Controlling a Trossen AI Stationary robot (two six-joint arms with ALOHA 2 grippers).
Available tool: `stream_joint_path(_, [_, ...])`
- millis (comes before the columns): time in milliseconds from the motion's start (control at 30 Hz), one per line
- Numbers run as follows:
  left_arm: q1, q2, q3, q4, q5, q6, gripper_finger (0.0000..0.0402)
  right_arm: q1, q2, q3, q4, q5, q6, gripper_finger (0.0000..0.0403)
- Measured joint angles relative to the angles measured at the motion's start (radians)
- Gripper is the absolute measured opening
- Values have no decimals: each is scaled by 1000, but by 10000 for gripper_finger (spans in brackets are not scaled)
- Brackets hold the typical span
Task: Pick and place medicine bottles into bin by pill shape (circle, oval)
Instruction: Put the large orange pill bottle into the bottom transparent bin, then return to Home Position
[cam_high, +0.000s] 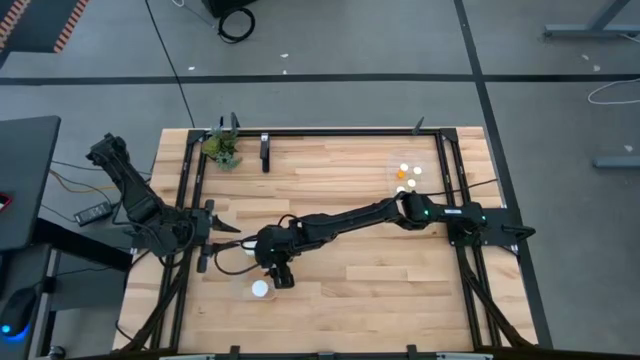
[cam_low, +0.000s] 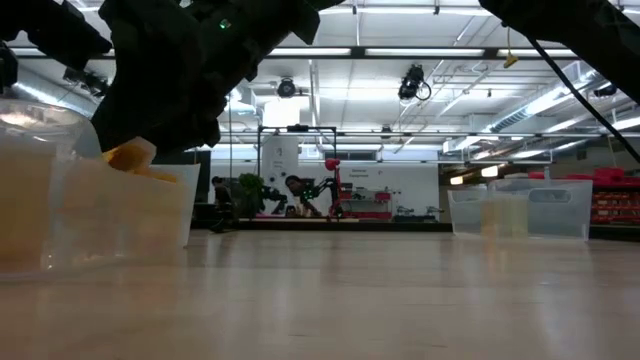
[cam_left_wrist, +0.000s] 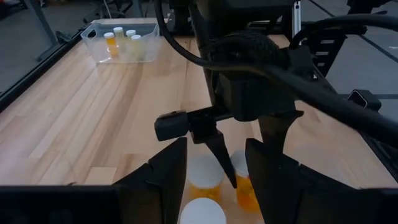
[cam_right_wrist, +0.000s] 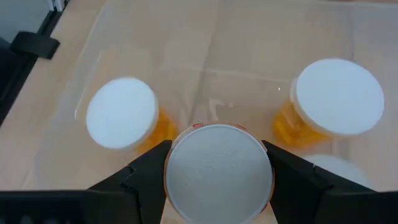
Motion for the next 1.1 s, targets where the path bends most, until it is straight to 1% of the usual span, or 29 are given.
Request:
stream_joint_path(367, [0,0,0,0,0,-1,172,-4,2,-1,-46,-3,-24,235])
stream_joint_path(600, [0,0,0,0,0,0,172,-5,1,-1,-35,3,-31,266])
stream_joint_path(800, [0,0,0,0,0,-3,172,-5,1,-1,-8,5,-30,270])
stream_joint_path(933, [0,0,0,-1,9,-8,172,-5,2,30,-20,6,-36,270])
stream_joint_path(1100, [0,0,0,-28,15,-31,172,-5,-4,78,-61,42,-62,271])
